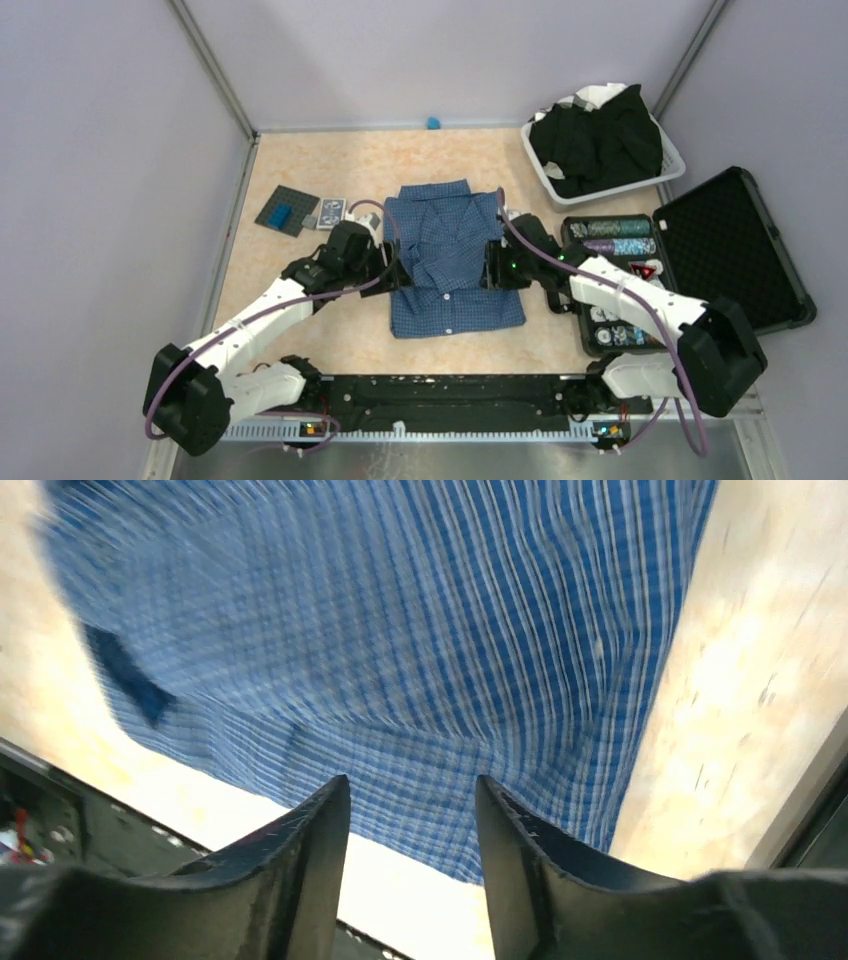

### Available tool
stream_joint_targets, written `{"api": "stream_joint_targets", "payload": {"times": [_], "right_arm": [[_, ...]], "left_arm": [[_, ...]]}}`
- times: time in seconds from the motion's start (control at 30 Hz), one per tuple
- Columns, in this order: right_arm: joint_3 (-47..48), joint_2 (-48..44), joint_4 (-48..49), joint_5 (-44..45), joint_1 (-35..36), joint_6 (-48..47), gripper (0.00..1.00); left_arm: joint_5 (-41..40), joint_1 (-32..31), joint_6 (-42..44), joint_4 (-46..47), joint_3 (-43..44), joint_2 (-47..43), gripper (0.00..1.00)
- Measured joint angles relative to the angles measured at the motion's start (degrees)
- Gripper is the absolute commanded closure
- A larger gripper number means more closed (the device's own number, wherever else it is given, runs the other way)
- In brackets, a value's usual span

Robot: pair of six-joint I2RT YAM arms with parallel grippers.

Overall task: Fold and stack the long sleeve shirts
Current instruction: Fold the shirt at the center of the board.

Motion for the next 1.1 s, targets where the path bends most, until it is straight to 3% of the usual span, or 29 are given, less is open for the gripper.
{"api": "stream_joint_targets", "payload": {"times": [0.27,0.47,0.63,0.73,0.9,1.1], "right_arm": [[20.63,9.7,0.94,5.4,-1.05,-8.46,0.38],[23.8,19.3,2.51,6.78,-5.57,-14.43,0.35],[24.9,24.92,2.69,6.91,-6.88,-17.53,0.37],[25.24,26.71,2.97,6.75,-6.93,-18.64,0.44],[25.94,28.02,3.56,6.86,-6.93,-19.3,0.66],[25.97,28.02,3.87,7.5,-6.93,-19.32,0.99]], "left_arm": [[-3.54,5.22,8.85,-2.89,14.05,12.7,0.34],[-4.33,6.71,16.44,-5.2,26.08,24.92,0.31],[-4.22,6.93,20.83,-6.4,31.15,32.11,0.32],[-3.98,6.91,22.75,-7.56,32.2,35.52,0.33],[-2.86,6.91,24.65,-8.94,32.22,37.38,0.41],[-1.4,6.91,25.68,-8.79,33.16,38.56,0.64]]}}
